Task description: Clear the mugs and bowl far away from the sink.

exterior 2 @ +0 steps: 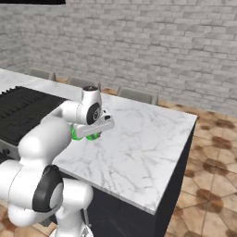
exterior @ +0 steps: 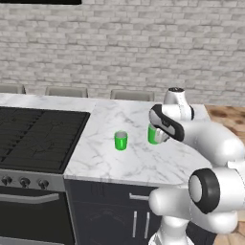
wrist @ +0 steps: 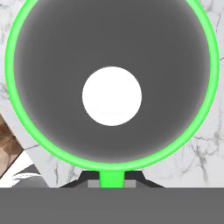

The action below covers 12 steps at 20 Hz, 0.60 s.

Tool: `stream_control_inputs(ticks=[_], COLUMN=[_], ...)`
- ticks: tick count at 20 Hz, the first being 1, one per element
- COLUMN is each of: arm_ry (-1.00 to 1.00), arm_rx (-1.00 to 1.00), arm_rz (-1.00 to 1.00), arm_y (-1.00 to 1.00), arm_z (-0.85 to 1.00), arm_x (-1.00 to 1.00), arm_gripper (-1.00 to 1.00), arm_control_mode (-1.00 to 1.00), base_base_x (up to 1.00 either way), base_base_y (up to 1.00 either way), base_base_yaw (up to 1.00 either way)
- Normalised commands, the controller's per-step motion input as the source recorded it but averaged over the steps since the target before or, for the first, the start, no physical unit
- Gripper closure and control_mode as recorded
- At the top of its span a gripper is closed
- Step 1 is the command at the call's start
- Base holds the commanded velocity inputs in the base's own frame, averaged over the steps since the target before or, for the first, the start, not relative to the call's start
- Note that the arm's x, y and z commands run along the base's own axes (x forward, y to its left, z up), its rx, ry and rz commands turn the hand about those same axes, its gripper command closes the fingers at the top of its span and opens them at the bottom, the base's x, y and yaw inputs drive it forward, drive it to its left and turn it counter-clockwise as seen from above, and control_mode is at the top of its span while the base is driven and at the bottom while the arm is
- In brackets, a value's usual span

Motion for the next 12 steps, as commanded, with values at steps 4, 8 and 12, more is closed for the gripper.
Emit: stream_control_inputs(ticks=[4,8,12], arm_ry=[0.00,0.00,0.00], arm_rx=[0.00,0.00,0.00], arm_rz=[0.00,0.00,0.00], arm_y=[0.00,0.00,0.00], arm_z=[-0.16,-0.19,-0.16], arm_x=[0.24,0.22,0.19], arm_gripper=[1.00,1.00,1.00], arm_control_mode=[-1.00,-1.00,-1.00], base_base_x=[0.00,0.00,0.00], base_base_y=[0.00,0.00,0.00], base_base_yaw=[0.00,0.00,0.00])
